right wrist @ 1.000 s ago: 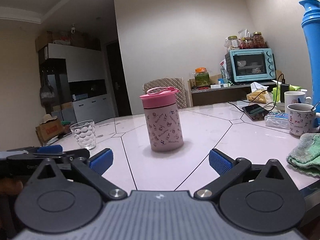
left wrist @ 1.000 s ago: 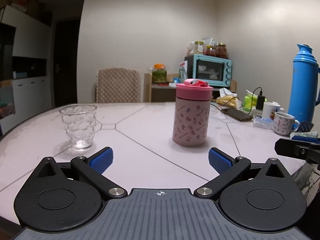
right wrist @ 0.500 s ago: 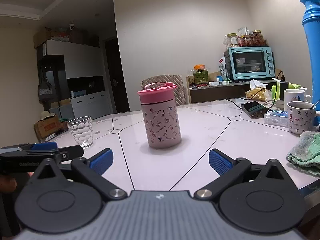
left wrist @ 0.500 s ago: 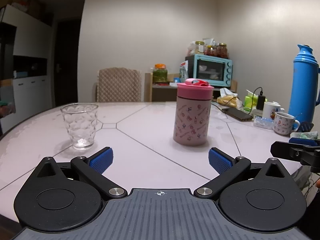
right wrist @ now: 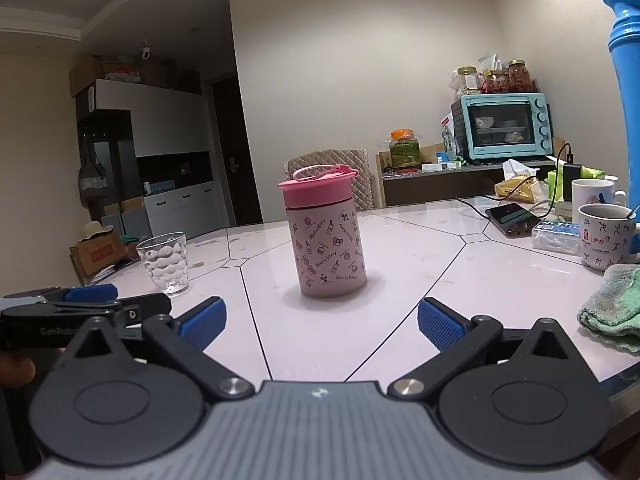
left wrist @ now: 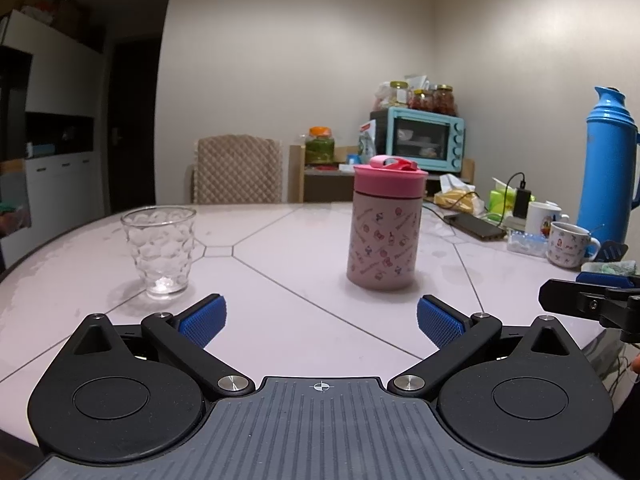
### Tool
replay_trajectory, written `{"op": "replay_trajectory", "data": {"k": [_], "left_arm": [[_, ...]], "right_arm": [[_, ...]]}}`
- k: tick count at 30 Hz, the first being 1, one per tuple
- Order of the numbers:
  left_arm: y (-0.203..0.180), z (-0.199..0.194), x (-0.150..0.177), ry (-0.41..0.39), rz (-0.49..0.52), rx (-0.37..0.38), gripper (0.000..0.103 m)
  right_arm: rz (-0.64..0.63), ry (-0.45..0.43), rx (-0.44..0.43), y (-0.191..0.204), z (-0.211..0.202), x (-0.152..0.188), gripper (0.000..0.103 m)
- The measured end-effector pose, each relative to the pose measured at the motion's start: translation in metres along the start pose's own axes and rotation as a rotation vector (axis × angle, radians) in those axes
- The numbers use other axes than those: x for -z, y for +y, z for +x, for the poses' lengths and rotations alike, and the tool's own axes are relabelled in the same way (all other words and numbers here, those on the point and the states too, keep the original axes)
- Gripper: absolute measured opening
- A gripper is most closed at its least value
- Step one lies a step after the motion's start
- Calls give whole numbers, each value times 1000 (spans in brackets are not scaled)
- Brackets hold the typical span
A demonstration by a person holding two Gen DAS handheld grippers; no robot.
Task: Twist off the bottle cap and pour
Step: 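Move the open left gripper toward the pink Hello Kitty bottle body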
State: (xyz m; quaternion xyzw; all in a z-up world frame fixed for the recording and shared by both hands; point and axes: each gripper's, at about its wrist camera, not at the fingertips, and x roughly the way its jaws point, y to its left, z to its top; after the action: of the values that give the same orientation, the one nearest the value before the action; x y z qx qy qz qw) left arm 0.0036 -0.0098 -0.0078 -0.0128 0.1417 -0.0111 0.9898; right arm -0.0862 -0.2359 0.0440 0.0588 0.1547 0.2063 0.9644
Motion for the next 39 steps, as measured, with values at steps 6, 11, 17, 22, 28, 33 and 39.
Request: {"op": "replay_trajectory", "data": {"k": [6,11,17,22,28,33,39], "left_arm": [[0,2,-1,3,8,20,103],[-1,7,-4,9,30,46,103],[-7,17,-9,4,77,57,103],[-7,28,-15,-2,88,87,103],[-2,43,-25,0,88,122,103],[3,64,-36,18,112,157,103],[12,90,-43,28,115,218,103]], "right_arm": [[-1,-5,0,-1,1,0,103],[-7,-10,1,-1,5,-4,103],[-7,-5,6,-6,14,-10,103],[-18,6,9,-9,24,-18,103],[-29,11,11,-10,37,-31,103],[-20,7,12,-11,50,-42,103],[-17,-5,19,-11,64,-56,103]]}}
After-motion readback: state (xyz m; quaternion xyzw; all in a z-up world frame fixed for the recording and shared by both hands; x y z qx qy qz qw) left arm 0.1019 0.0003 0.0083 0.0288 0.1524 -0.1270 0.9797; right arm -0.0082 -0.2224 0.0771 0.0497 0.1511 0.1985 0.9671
